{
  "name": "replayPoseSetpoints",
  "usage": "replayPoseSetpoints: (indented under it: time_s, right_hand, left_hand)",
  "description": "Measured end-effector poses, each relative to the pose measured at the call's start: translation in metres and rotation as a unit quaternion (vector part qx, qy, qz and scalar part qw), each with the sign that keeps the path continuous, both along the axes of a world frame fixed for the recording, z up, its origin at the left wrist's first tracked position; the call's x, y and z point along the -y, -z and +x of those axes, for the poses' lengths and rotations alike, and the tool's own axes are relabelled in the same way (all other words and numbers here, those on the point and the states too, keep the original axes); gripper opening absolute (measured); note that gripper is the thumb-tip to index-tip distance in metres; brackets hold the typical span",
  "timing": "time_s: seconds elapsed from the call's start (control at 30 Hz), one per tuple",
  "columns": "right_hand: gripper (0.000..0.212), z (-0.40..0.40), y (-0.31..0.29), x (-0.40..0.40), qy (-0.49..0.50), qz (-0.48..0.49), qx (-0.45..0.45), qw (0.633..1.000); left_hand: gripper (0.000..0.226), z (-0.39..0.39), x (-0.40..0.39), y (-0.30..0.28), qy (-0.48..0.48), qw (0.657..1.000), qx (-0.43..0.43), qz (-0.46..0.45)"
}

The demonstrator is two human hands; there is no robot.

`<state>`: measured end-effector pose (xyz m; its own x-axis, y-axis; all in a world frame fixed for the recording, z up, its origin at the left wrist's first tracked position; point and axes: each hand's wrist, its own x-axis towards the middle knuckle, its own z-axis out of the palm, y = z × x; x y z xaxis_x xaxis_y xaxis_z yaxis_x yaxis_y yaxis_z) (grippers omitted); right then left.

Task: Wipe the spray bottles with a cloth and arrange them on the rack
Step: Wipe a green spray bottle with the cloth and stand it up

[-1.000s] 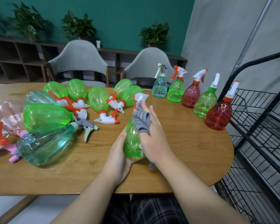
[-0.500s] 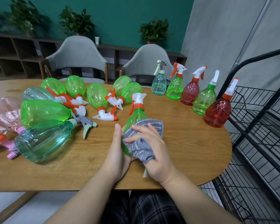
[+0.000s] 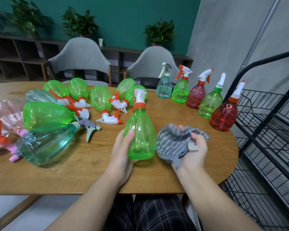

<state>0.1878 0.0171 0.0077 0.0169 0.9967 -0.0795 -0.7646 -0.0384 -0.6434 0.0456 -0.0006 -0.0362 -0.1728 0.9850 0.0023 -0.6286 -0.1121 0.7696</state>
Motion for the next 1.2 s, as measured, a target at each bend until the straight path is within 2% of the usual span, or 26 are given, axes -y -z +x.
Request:
replayPoseSetpoints:
  time_s: [0.07,0.13,0.2,0.27,0.33,0.37,0.47,0.53,0.67,0.8,0.87,1.0,1.1,1.2]
  right_hand:
    - [0.026,0.001,-0.014,-0.009,-0.015,-0.039,-0.014,0.999]
    - [0.024,-0.008,-0.024,-0.015,-0.025,-0.025,0.032,0.999]
    - [0.017,-0.021,-0.033,-0.016,-0.019,0.019,0.110,0.994]
    - [0.015,-0.033,-0.035,-0.018,-0.003,0.085,0.213,0.973]
    - [0.012,-0.040,-0.033,-0.017,-0.011,0.176,0.326,0.929]
    - [0.008,-0.043,-0.030,-0.017,-0.023,0.228,0.382,0.895]
    - [0.052,-0.046,-0.020,-0.017,-0.039,0.350,0.533,0.769]
    - [0.057,-0.044,-0.016,-0.019,-0.035,0.361,0.571,0.737]
    - [0.058,-0.036,-0.001,-0.019,-0.023,0.365,0.592,0.718]
    - [0.058,-0.028,0.008,-0.012,-0.025,0.381,0.568,0.729]
    - [0.059,-0.026,0.012,-0.006,-0.028,0.398,0.554,0.731]
    - [0.044,-0.021,0.021,0.003,-0.024,0.438,0.537,0.721]
    - [0.042,-0.017,0.027,0.007,-0.027,0.452,0.521,0.723]
    - [0.039,-0.015,0.033,0.011,-0.024,0.471,0.496,0.729]
  left_hand:
    - [0.044,-0.001,0.000,0.001,-0.001,1.000,0.006,0.004]
    - [0.037,0.000,0.000,0.001,-0.012,1.000,0.006,0.009]
    - [0.034,0.001,0.000,0.000,-0.016,1.000,0.001,0.014]
    - [0.036,0.001,0.001,-0.001,-0.009,1.000,-0.006,0.015]
    - [0.043,0.001,0.001,-0.002,0.003,1.000,-0.003,0.013]
    - [0.045,0.002,0.001,-0.003,0.007,1.000,0.000,0.010]
    - [0.039,0.001,0.000,-0.002,0.019,1.000,0.009,-0.006]
    - [0.040,0.001,-0.001,-0.001,0.021,0.999,0.011,-0.023]
    - [0.055,0.002,0.001,-0.004,0.043,0.998,-0.011,-0.040]
    - [0.067,0.002,0.003,-0.006,0.062,0.997,-0.029,-0.019]
    - [0.069,0.002,0.004,-0.006,0.064,0.998,-0.030,-0.002]
    - [0.070,0.001,0.004,-0.006,0.073,0.997,-0.014,0.006]
    - [0.071,-0.001,0.002,-0.002,0.060,0.998,-0.017,-0.007]
    - [0.092,-0.002,0.000,0.000,0.025,0.998,-0.039,-0.037]
